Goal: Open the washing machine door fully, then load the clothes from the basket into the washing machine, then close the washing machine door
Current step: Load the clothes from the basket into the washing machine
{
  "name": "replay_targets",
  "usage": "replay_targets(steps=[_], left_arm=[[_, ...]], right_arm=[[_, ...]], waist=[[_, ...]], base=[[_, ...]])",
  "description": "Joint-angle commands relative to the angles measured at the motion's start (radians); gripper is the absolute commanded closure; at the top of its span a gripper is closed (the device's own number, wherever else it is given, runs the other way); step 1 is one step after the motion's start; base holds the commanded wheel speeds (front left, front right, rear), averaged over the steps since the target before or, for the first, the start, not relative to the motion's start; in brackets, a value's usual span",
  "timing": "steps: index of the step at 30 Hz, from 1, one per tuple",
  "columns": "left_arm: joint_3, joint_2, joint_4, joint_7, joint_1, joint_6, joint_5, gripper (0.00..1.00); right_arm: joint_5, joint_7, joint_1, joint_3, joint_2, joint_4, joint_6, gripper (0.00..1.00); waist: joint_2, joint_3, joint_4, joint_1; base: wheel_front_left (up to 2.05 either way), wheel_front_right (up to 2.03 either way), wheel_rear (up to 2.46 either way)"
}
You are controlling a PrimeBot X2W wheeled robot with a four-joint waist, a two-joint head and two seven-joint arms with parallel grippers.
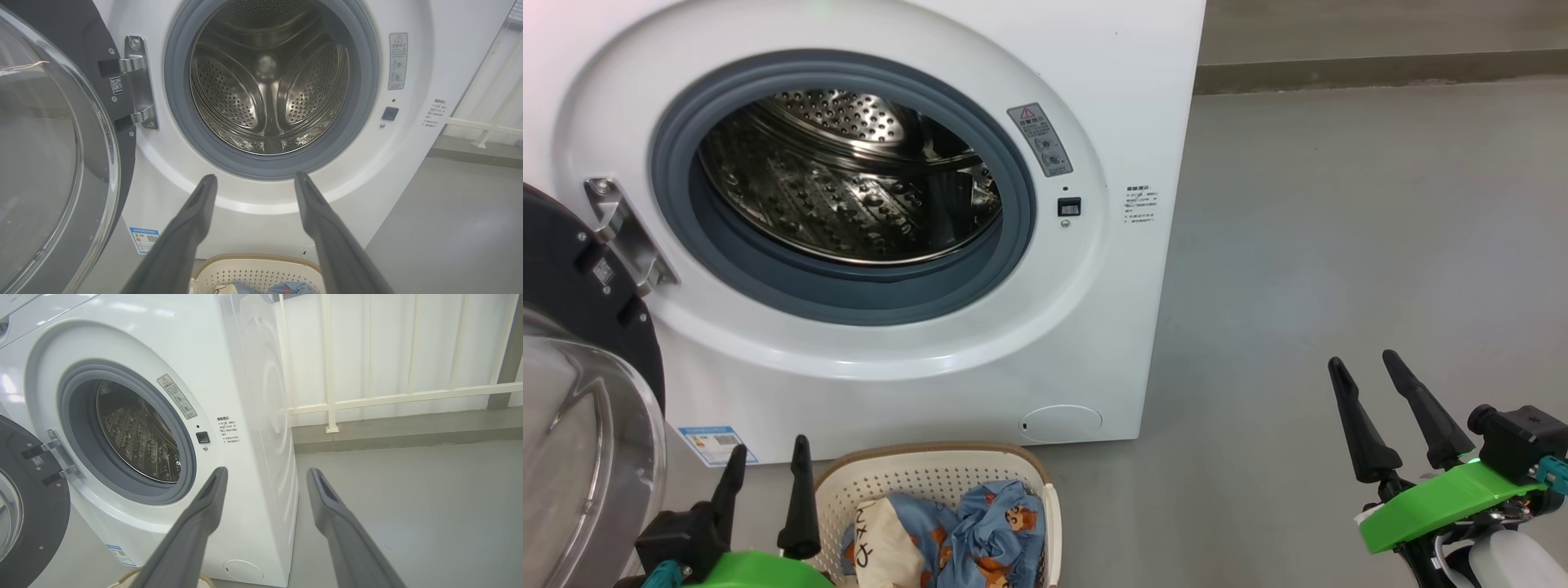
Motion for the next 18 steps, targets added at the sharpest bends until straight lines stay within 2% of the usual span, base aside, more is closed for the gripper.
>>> replay_targets(steps=[1,18], left_arm=[[0.031,0.022,-0.013,-0.015,-0.035,0.000,-0.005,0.00],[0.023,0.024,-0.014,-0.017,-0.033,0.005,-0.009,0.00]], right_arm=[[-0.006,-0.009,-0.004,0.015,-0.021,-0.025,0.005,0.00],[-0.002,-0.009,-0.005,0.024,-0.024,-0.023,0.005,0.00]], waist=[[-0.0001,-0.001,0.000,0.0000],[-0.0001,0.002,-0.002,0.0000]], base=[[0.00,0.00,0.00],[0.00,0.00,0.00]])
